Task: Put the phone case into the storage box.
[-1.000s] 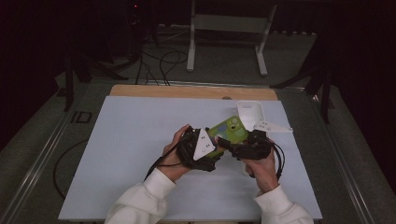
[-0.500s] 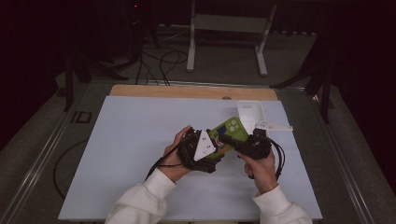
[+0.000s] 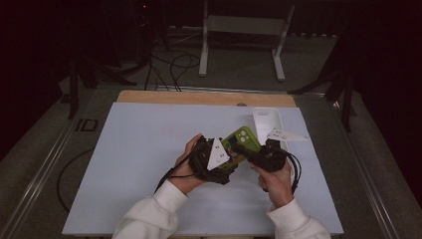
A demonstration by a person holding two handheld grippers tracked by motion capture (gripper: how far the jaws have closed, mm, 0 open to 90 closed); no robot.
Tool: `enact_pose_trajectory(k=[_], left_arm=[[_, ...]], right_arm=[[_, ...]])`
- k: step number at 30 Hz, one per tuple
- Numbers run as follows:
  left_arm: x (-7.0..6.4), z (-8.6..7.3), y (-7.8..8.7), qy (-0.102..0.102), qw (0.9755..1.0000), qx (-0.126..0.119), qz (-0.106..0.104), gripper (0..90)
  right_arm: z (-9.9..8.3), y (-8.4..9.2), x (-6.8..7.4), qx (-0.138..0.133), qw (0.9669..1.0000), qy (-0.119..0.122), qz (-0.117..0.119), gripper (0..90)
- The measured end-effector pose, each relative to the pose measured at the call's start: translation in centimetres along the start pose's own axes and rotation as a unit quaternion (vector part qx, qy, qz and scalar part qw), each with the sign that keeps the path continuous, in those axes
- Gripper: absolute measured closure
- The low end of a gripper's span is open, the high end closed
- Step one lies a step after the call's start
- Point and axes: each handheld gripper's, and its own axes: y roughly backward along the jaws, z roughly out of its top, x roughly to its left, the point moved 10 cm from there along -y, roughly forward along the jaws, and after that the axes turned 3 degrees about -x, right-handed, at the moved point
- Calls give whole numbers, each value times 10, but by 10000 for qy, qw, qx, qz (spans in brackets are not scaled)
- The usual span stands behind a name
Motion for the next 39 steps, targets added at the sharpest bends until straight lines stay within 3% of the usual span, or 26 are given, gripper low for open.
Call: enact_pose_trajectory(k=[9,18,23,39], left_arm=[[4,-1,2,129,9999,65,23,14],[7,1,6,258,9996,18,-95,13],[4,1,9,341,9989,31,-321,16],[13,1,20,673,9963,-76,-533,25]], right_arm=[[-1,1,-2,-22,10000,8,-28,890],[-1,3,-5,-6,10000,45,-62,889],[-1,4,-4,-2,9999,91,-46,888],[0,8,-2,89,9997,228,64,887]])
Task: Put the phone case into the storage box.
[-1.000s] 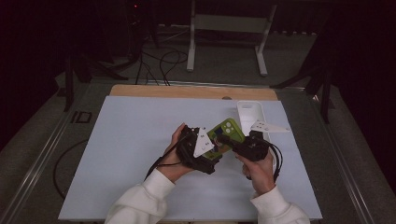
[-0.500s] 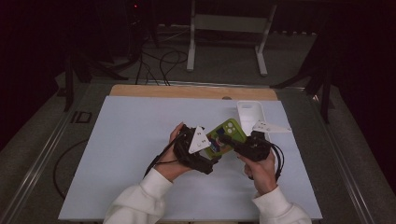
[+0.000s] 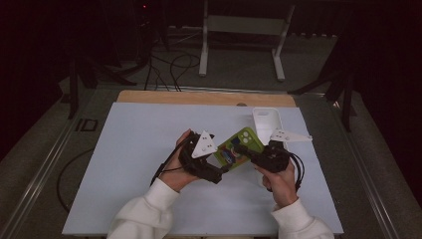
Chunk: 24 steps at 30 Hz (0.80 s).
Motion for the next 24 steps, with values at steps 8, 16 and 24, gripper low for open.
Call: enact_pose_trajectory(k=[8,16,24], left_arm=[[0,-6,1,138,9997,2,-194,27],[1,-8,2,247,9991,-20,-351,29],[-1,-12,1,285,9984,3,-493,30]], right_arm=[[4,5,3,44,9998,184,82,888],[8,7,8,75,9992,328,223,888],[10,8,14,100,9981,475,381,888]])
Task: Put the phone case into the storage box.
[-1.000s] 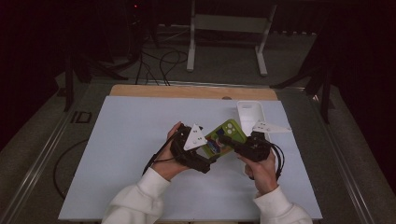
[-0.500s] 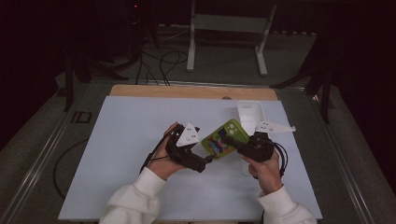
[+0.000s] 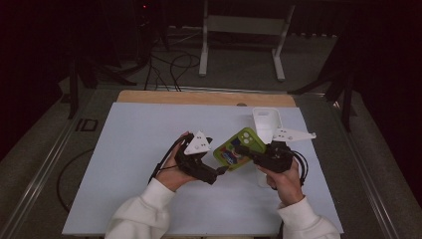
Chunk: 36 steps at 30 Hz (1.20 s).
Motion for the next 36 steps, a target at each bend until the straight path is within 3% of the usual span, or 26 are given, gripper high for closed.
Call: enact_pose_trajectory(k=[17,29,36], left_arm=[[-9,-7,-4,35,9991,60,-416,98],[-17,-12,-7,-4,9972,107,-737,276],[-20,-14,-5,-80,9957,121,-913,448]], right_arm=[[-3,-7,17,201,9987,288,359,888],[-6,-9,25,331,9968,445,579,888],[-7,-6,23,377,9964,511,566,889]])
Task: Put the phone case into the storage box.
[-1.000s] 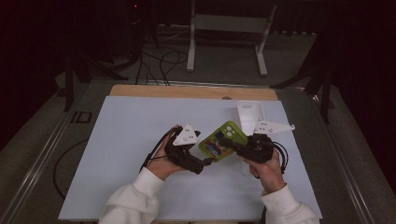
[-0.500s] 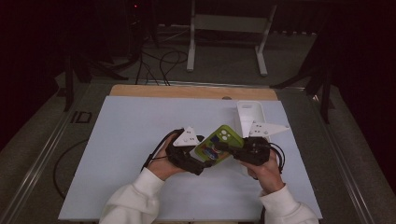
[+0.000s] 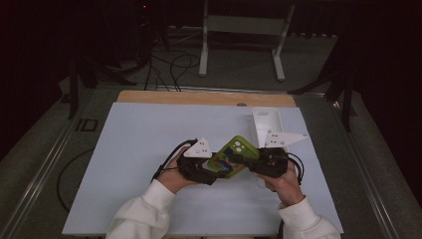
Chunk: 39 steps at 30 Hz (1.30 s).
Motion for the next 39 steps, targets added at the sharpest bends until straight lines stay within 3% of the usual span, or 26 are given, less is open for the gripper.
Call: enact_pose_trajectory(k=[11,17,28,29,39], left_arm=[[-4,-8,0,-71,9995,101,-294,662],[-6,-11,-2,-103,9992,111,-377,745],[-5,-10,-1,-155,9995,59,-270,773],[-5,-8,0,-152,9996,14,-223,773],[0,-7,2,-120,9999,-61,-29,773]], right_arm=[[-5,4,-3,46,10000,32,53,877],[-5,5,-2,64,9999,87,121,823],[-3,5,-6,-10,10000,50,-44,616],[-2,4,-8,-29,9999,34,-146,555],[-4,3,-14,-20,9986,-34,-532,342]])
